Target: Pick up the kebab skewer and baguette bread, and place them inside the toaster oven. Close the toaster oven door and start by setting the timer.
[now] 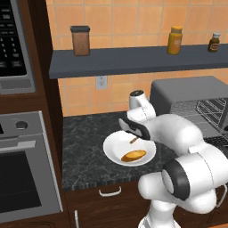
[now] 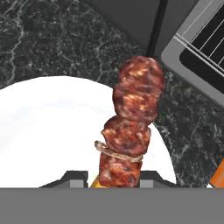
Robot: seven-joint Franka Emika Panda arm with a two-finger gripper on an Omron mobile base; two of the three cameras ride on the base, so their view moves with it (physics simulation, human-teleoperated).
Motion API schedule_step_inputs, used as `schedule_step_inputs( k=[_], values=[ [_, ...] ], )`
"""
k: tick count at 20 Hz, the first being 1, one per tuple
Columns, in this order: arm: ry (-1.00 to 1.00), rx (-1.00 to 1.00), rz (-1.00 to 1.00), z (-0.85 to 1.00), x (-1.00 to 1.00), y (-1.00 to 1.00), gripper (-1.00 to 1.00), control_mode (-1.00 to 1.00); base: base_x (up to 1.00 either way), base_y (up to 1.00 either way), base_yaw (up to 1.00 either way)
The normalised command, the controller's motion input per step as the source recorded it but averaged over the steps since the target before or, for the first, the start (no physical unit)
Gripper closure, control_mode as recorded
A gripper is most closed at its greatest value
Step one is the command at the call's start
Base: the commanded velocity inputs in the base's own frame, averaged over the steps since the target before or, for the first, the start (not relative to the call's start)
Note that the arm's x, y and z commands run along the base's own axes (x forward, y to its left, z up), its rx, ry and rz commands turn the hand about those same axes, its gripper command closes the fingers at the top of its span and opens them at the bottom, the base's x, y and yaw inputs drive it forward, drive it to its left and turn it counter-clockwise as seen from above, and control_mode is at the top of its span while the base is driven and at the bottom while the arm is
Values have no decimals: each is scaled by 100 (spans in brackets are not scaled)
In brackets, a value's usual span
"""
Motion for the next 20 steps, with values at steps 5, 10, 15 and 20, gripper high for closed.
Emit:
schedule_step_inputs(
  k=[5, 10, 15, 20],
  values=[
    [0, 0, 18, 59, -91, -33, 100, -100, 0, 0, 0],
    [0, 0, 27, 22, -94, -89, 100, -100, 0, 0, 0],
    [0, 0, 23, 14, -62, -98, 100, -100, 0, 0, 0],
    [0, 0, 24, 6, -2, -97, 100, -100, 0, 0, 0]
  ],
)
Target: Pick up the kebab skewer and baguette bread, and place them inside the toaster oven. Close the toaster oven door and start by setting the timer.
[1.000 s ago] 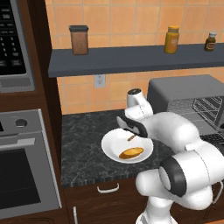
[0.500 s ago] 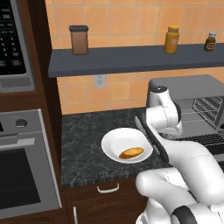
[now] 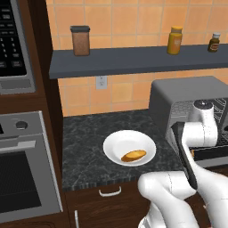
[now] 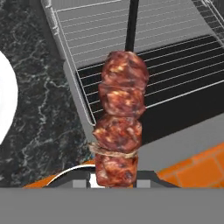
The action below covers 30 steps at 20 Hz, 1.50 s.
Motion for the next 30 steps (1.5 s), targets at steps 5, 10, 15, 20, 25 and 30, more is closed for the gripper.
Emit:
schedule_step_inputs(
  k=[5, 10, 15, 20, 25, 30],
  values=[
    [11, 3, 22, 0, 13, -62, 100, -100, 0, 0, 0],
    [12, 6, 18, 0, 5, -11, 100, -100, 0, 0, 0],
    [18, 9, -2, 0, 29, -1, 100, -100, 0, 0, 0],
    [5, 6, -16, -3, 31, -19, 100, -100, 0, 0, 0],
    [-1, 4, -29, -4, 26, -26, 100, -100, 0, 0, 0],
    [-3, 7, -31, -12, 17, -10, 100, -100, 0, 0, 0]
  ],
)
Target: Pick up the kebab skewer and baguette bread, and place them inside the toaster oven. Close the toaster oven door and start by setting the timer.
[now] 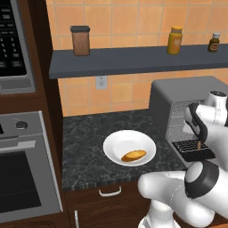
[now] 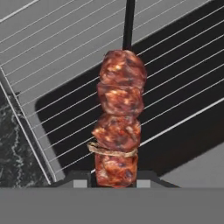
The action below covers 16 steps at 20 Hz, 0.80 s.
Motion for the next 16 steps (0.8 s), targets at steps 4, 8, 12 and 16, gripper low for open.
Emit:
schedule_step_inputs(
  k=[4, 8, 12, 16],
  values=[
    [-15, 4, -25, -20, 23, 0, 100, -100, 0, 0, 0],
    [-11, 0, -20, -8, 31, -4, 100, -100, 0, 0, 0],
    [-2, 0, -21, -10, 29, -2, 100, -100, 0, 0, 0],
    [0, 3, -21, -1, 26, -2, 100, -100, 0, 0, 0]
  ],
)
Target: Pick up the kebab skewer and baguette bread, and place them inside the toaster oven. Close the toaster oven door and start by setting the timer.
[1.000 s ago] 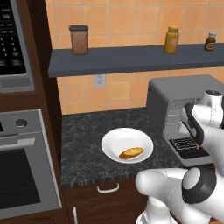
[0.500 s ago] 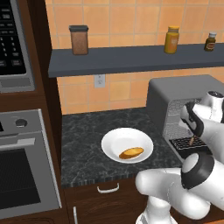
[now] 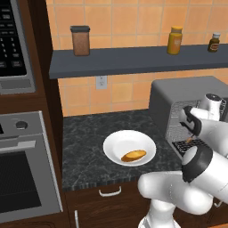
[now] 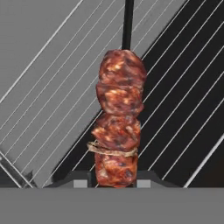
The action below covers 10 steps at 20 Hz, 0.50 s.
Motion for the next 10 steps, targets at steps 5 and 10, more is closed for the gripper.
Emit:
schedule_step_inputs(
  k=[5, 10],
  values=[
    [0, 3, -17, -10, 8, -17, 100, -100, 0, 0, 0],
    [-1, 3, -7, -9, 18, -6, 100, -100, 0, 0, 0]
  ],
)
